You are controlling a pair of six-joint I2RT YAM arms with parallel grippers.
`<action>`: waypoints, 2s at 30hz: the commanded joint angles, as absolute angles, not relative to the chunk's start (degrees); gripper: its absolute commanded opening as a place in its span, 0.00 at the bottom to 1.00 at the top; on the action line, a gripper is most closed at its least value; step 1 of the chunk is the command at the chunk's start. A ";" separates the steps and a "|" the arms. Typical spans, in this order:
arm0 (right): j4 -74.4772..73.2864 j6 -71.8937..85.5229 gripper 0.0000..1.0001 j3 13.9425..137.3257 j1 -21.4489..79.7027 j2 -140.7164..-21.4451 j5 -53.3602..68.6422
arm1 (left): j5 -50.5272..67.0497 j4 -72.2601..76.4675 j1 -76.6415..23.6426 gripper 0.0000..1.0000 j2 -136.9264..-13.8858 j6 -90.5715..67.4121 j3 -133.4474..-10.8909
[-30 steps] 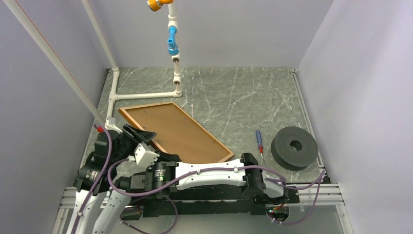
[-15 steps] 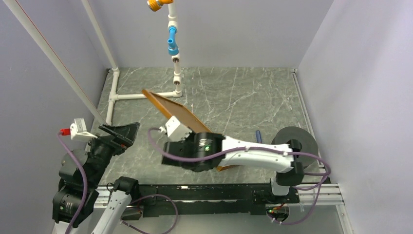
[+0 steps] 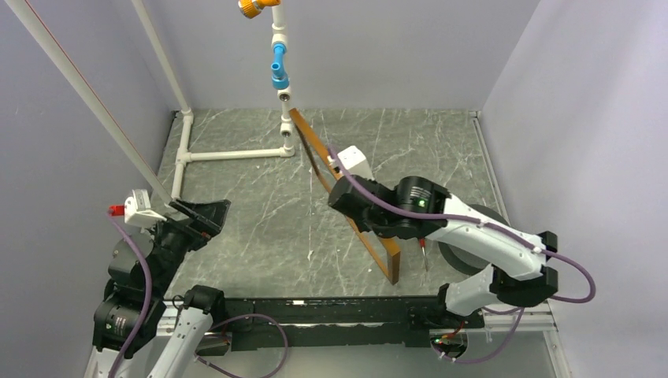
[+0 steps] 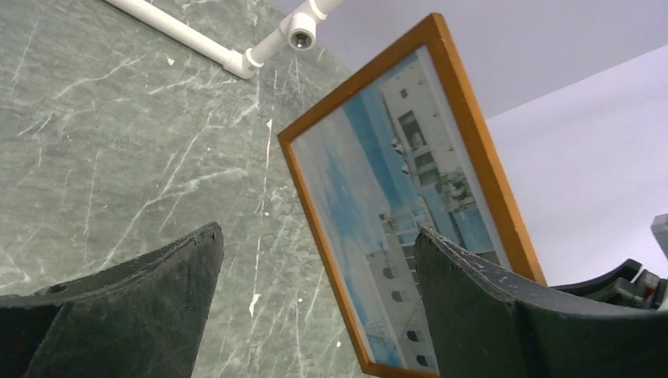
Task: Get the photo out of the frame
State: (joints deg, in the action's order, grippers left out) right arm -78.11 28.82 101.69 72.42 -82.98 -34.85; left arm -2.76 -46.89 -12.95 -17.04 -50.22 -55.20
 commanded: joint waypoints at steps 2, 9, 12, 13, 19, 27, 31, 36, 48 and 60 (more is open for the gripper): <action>-76.45 33.77 0.00 96.27 68.21 -75.13 -35.19 | -0.55 -43.51 -13.01 0.93 -18.47 -49.66 -53.08; -71.58 35.69 0.00 86.07 59.20 -67.89 -31.38 | 2.88 -41.93 -13.01 0.92 -19.58 -50.86 -51.29; -67.02 34.48 0.00 81.73 54.86 -64.34 -29.81 | 3.16 -41.78 -13.01 0.92 -19.44 -51.06 -50.84; -65.41 33.82 0.00 80.41 53.12 -63.46 -29.07 | 3.25 -41.61 -13.01 0.92 -19.45 -51.06 -50.66; -55.60 30.53 0.00 74.07 40.62 -59.76 -22.12 | 4.10 -41.93 -13.01 0.92 -19.64 -51.07 -50.88; -43.83 27.93 0.00 67.20 24.83 -59.52 -8.07 | 4.78 -42.28 -13.01 0.92 -19.43 -50.72 -50.23; -38.69 27.14 0.00 64.12 18.29 -60.56 -1.62 | 5.43 -41.74 -13.01 0.92 -19.49 -50.80 -49.41; -32.26 26.54 0.00 60.18 10.77 -62.40 6.90 | 6.36 -41.14 -13.01 0.92 -19.96 -50.87 -48.70; -14.27 25.99 0.00 47.42 0.74 -69.60 19.42 | 7.98 -40.16 -13.01 0.92 -20.93 -50.80 -48.10; -7.56 23.29 0.00 43.64 -5.01 -79.13 23.13 | 10.12 -39.58 -13.01 0.91 -21.27 -51.23 -46.94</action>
